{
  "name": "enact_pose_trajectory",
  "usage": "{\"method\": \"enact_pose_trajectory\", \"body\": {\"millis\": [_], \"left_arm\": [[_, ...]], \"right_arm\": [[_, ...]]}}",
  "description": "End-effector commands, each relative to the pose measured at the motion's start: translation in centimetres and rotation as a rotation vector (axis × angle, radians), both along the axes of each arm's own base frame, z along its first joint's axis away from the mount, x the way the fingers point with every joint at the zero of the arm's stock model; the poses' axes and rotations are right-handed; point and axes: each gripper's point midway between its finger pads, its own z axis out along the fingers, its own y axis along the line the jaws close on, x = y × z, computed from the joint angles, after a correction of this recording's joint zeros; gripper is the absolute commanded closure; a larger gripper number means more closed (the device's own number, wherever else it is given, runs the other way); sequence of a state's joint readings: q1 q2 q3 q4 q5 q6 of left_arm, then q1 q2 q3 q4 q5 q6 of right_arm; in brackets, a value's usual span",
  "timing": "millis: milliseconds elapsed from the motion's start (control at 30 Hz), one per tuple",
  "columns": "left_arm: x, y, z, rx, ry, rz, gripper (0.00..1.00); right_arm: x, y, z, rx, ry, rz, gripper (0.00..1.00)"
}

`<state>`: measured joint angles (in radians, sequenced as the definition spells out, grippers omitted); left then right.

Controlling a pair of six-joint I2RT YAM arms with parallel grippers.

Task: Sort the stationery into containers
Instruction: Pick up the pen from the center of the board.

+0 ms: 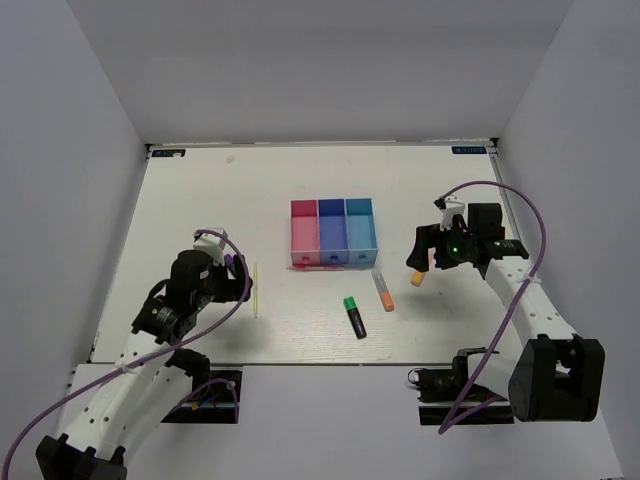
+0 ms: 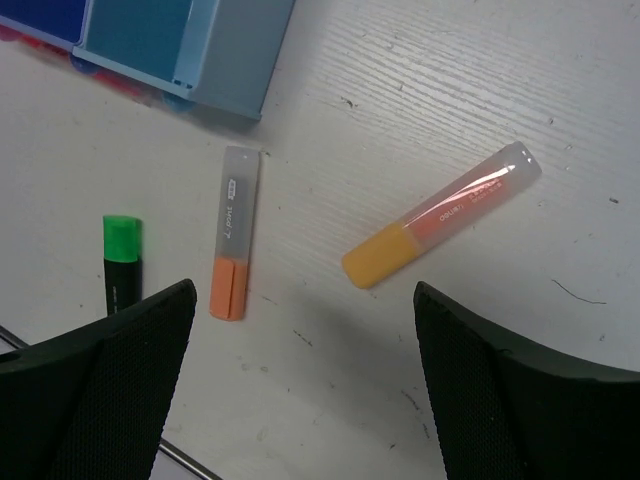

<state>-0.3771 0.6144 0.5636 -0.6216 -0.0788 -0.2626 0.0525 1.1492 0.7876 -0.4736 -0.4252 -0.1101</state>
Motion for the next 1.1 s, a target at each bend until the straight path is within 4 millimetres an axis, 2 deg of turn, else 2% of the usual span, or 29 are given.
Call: {"method": "enact_pose_trajectory", "body": {"millis": [0,367,467,500,533,567,600,633,667,700,733,767,800,833,867,900,933,1000,1033,1067], "left_arm": [[-0.6,-1.0,-0.6,-0.017,0.043,-0.057,0.00],[-0.8,-0.8,-0.6,-0.025,0.048,-0.041,0.00],[-0.6,-1.2,-1.0,-0.036,0.058,-0.049,0.02],[-0.3,-1.5,-1.1,-0.047,0.057,-0.050,0.23],[0.1,-1.6,-1.2,-0.052,0.068,-0.041,0.43],[0.2,-1.8,-1.3,-0.059,0.083,-0.033,0.66],[0.4,-2.0,-1.5,-0.062,0.122,-0.020,0.83],[0.5,-2.2,-2.3,-0.068,0.175,0.005,0.96],[1.1,-2.4,-1.5,-0.078,0.177,0.019,0.94],[1.9,-2.1,-2.4,-0.063,0.229,0.083,0.81],[2.8,-2.0,-1.7,-0.064,0.224,0.117,0.45],[2.8,-1.2,-2.2,-0.025,0.257,0.166,0.41],[3.0,-0.9,-3.2,0.008,0.308,0.199,0.36],[3.9,-0.8,-2.8,0.018,0.337,0.259,0.32],[4.6,-0.4,-2.7,0.036,0.331,0.294,0.32],[4.8,-0.3,-3.8,0.061,0.379,0.323,0.32],[6.0,0.0,-3.4,0.085,0.373,0.364,0.32],[6.7,0.2,-4.4,0.104,0.408,0.392,0.35],[7.3,0.2,-5.5,0.123,0.447,0.409,0.35],[8.2,0.3,-5.0,0.107,0.445,0.436,0.35]], "right_arm": [[0.6,0.0,1.0,0.010,-0.039,-0.012,0.10],[0.8,-0.1,1.0,0.003,-0.047,-0.011,0.10],[0.3,-0.1,1.2,-0.019,-0.071,0.043,0.10],[0.0,-0.1,0.9,-0.027,-0.071,0.052,0.10],[-0.2,0.1,0.9,-0.022,-0.080,0.075,0.14],[-0.4,-0.1,0.8,-0.043,-0.106,0.110,0.77],[-0.5,-0.5,0.7,-0.051,-0.095,0.095,1.00],[-0.8,-0.3,0.7,-0.055,-0.084,0.093,1.00],[-0.6,-0.5,0.9,-0.067,-0.101,0.088,1.00],[-0.5,-0.5,1.2,-0.073,-0.116,0.087,0.72],[-0.4,-0.7,1.2,-0.079,-0.123,0.076,0.37],[-0.4,-0.6,1.3,-0.078,-0.124,0.077,0.18],[-0.4,-0.6,1.4,-0.072,-0.124,0.081,0.16],[-0.6,-0.3,1.7,-0.059,-0.127,0.091,0.18],[-0.6,-0.3,1.8,-0.057,-0.128,0.092,0.20],[-0.8,-0.2,1.7,-0.054,-0.122,0.095,0.22],[-0.9,-0.1,1.9,-0.046,-0.122,0.105,0.22],[-1.1,0.0,2.0,-0.046,-0.127,0.112,0.22],[-1.1,-0.1,2.2,-0.049,-0.132,0.111,0.22],[-1.2,-0.1,2.2,-0.049,-0.131,0.110,0.22]]}}
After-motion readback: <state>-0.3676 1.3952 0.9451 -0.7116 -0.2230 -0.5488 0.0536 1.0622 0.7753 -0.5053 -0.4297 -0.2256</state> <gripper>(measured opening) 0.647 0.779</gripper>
